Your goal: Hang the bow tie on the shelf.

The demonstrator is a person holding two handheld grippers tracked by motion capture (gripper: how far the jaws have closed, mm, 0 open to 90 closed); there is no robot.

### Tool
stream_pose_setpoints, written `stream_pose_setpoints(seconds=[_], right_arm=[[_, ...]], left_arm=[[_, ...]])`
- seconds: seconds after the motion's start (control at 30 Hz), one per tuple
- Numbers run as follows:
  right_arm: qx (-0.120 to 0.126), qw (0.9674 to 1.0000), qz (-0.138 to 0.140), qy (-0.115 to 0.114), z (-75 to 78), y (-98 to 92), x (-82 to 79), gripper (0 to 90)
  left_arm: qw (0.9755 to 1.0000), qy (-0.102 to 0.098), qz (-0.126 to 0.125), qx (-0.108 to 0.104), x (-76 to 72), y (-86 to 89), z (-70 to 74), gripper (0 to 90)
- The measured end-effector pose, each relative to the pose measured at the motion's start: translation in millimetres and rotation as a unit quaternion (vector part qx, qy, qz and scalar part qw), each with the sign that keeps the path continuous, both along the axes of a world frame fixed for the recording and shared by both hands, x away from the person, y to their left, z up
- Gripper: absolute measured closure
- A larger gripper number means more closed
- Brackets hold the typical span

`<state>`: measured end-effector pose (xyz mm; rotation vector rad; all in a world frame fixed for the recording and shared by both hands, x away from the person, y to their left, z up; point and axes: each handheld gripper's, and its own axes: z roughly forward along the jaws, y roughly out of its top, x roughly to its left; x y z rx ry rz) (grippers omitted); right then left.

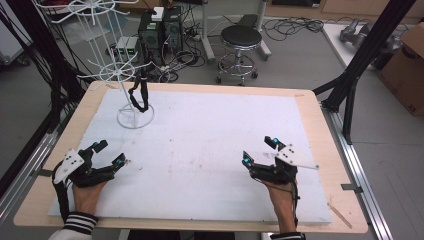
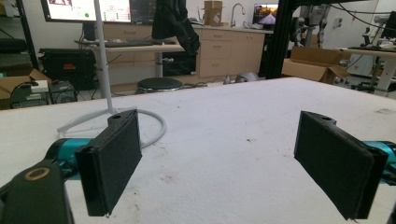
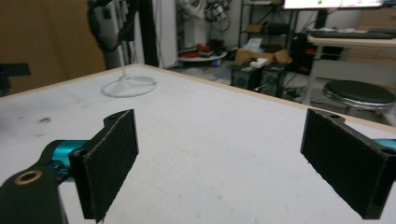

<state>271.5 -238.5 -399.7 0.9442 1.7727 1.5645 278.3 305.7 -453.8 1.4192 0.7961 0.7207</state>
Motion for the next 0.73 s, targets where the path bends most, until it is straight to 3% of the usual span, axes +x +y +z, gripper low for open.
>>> stream_pose_setpoints(seconds=[0.1,0.17,0.33,0.4,0.5,0.73], right_arm=[[0.017,0.9995,-0.022,-0.012,-17.4,-8.2,-6.1,10.1],[0.016,0.9991,-0.036,-0.016,-29.0,-10.6,-7.8,10.1],[0.014,0.9991,-0.039,-0.002,-48.6,-8.8,-7.5,10.1],[0.001,0.9993,-0.038,0.007,-50.2,-5.2,-6.6,10.1],[-0.012,0.9992,-0.037,0.0,-50.2,-2.4,-6.4,10.1],[-0.005,0.9992,-0.04,0.004,-50.5,-4.3,-5.4,10.1]], left_arm=[[1.0,0.0,0.0,0.001,-0.1,-0.1,0.0,15.1],[1.0,-0.001,-0.001,0.001,-0.3,-0.4,0.0,15.1],[1.0,-0.002,0.0,0.002,-0.7,-0.6,-0.1,15.1],[1.0,-0.003,0.0,0.002,-0.7,-0.7,-0.2,15.1],[1.0,-0.005,0.0,0.002,-1.0,-0.8,-0.3,15.1],[1.0,-0.003,0.0,0.002,-1.0,-0.4,-0.3,15.1]])
